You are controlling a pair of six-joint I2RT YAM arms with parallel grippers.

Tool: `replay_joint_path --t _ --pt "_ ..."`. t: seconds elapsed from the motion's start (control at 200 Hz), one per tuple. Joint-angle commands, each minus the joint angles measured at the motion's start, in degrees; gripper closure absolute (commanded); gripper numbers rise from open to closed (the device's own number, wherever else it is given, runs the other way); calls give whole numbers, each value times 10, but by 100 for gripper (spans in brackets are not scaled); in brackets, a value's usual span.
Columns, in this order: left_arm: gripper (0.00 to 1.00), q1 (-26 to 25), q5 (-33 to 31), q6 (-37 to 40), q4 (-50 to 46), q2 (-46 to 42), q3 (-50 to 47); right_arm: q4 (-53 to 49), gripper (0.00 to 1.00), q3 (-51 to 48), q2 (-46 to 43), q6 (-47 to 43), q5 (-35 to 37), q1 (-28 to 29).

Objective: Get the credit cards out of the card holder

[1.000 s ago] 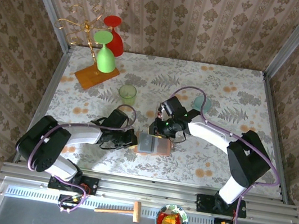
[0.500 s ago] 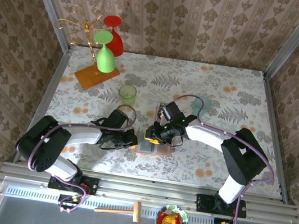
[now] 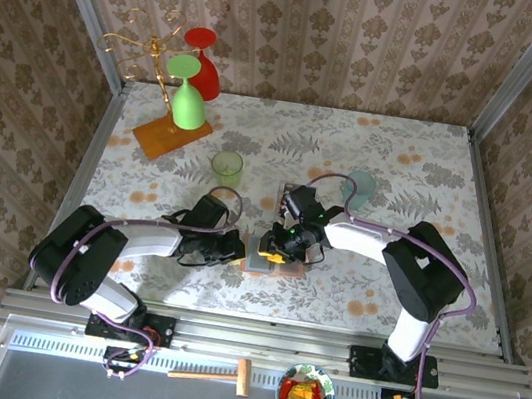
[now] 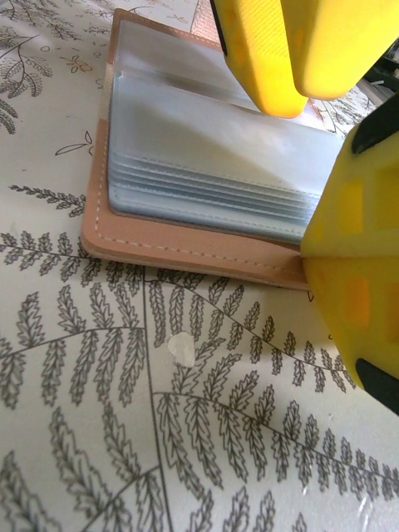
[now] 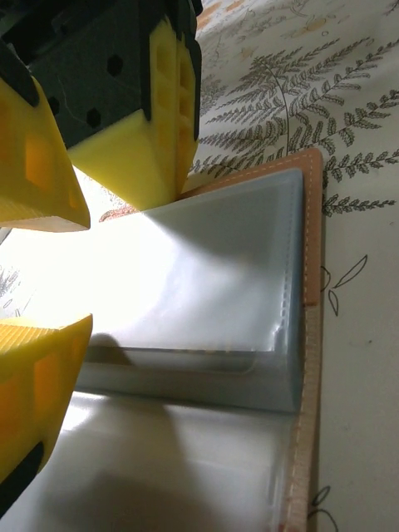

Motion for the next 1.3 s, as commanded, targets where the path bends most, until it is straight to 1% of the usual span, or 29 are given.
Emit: replay_joint_path --t 0.0,0.295,0.575,0.88,1.295 --pt "93 -2 -2 -6 -13 10 -9 -26 67 21 8 -16 12 4" --pt "93 -2 -2 -5 -15 9 -10 -31 67 24 18 -23 20 4" --pt "93 -2 -3 -6 -15 8 -12 -61 67 23 14 -41 54 4" --pt "93 -2 -3 -6 -17 10 -11 -62 68 16 5 -43 66 3" --pt "93 0 -6 1 -38 -2 0 -9 69 -23 -12 -34 36 -9"
